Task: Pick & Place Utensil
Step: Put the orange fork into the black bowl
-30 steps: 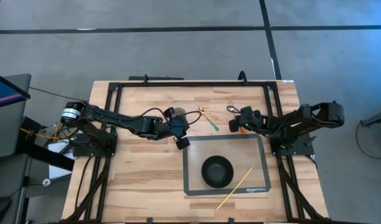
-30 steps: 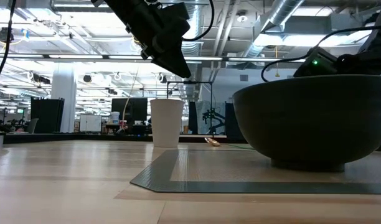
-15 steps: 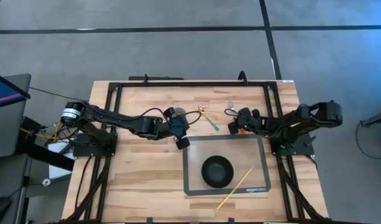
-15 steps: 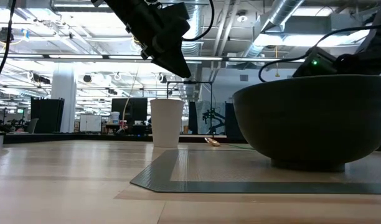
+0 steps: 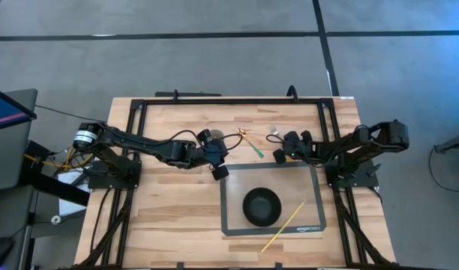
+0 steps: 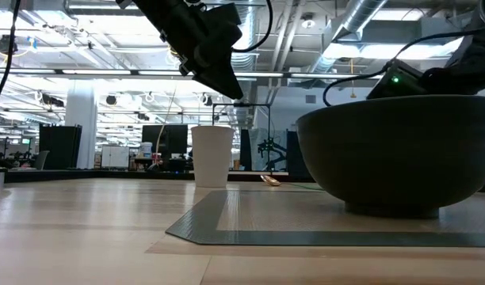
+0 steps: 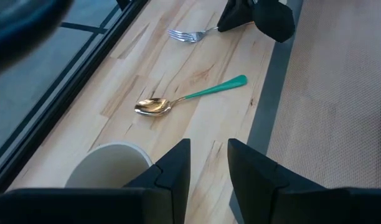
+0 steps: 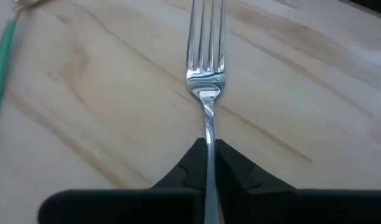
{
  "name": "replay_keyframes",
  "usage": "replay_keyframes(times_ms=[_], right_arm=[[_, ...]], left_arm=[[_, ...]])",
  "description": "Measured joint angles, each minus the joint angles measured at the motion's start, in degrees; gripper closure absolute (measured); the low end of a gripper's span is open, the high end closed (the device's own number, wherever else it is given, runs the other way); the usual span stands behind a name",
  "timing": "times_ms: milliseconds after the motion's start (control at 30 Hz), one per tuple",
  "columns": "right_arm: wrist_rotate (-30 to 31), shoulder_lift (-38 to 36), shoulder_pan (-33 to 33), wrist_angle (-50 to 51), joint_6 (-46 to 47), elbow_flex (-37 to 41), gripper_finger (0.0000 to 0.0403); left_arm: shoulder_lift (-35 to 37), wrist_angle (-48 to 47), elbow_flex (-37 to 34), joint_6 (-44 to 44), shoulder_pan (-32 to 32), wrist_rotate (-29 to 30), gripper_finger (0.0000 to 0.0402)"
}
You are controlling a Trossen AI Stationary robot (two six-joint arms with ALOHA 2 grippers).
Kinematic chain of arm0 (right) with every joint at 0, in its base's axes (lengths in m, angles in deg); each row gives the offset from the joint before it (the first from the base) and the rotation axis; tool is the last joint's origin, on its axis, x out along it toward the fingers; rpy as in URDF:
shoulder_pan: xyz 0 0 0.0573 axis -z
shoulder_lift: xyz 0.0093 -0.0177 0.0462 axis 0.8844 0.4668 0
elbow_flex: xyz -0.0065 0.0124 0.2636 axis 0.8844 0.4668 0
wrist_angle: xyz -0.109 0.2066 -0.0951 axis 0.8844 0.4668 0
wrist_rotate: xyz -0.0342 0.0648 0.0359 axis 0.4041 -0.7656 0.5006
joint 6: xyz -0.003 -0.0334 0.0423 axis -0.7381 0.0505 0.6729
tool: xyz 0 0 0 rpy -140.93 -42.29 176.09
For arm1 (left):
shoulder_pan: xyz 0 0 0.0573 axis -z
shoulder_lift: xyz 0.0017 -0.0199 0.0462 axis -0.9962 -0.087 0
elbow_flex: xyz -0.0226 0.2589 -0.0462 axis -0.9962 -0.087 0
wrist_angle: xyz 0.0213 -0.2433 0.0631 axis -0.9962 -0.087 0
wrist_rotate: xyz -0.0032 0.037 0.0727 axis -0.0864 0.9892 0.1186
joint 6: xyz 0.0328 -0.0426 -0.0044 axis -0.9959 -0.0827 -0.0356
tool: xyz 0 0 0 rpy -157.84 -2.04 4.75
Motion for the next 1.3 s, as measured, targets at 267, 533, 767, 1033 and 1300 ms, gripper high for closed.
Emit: replay_keyframes(times_ms=[267,533,767,1033,1300], right_arm=[[-2.8,-7.7,-7.1,28.7,-0.8,-15.2,0.0398],[-12.4,-14.5,-19.4,44.1,2.4,-31.3,0.0400],[-26.3,-11.2,-30.2,44.7,14.2,-35.4,0.0401],[-28.9,-3.4,-37.6,44.3,21.1,-35.4,0.0401],[-31.8,2.8,-36.0,43.7,23.0,-36.8,0.0401]], left_arm=[[0.0,0.8,-2.7,0.0,0.0,0.0,0.0294],[0.0,2.2,-4.9,1.9,0.0,-0.2,0.0294],[0.0,4.5,-4.9,2.0,1.2,-0.8,0.0294],[0.0,9.7,-4.9,1.7,1.3,-7.3,0.0294],[0.0,12.4,-4.9,1.7,1.3,-7.5,0.0294]])
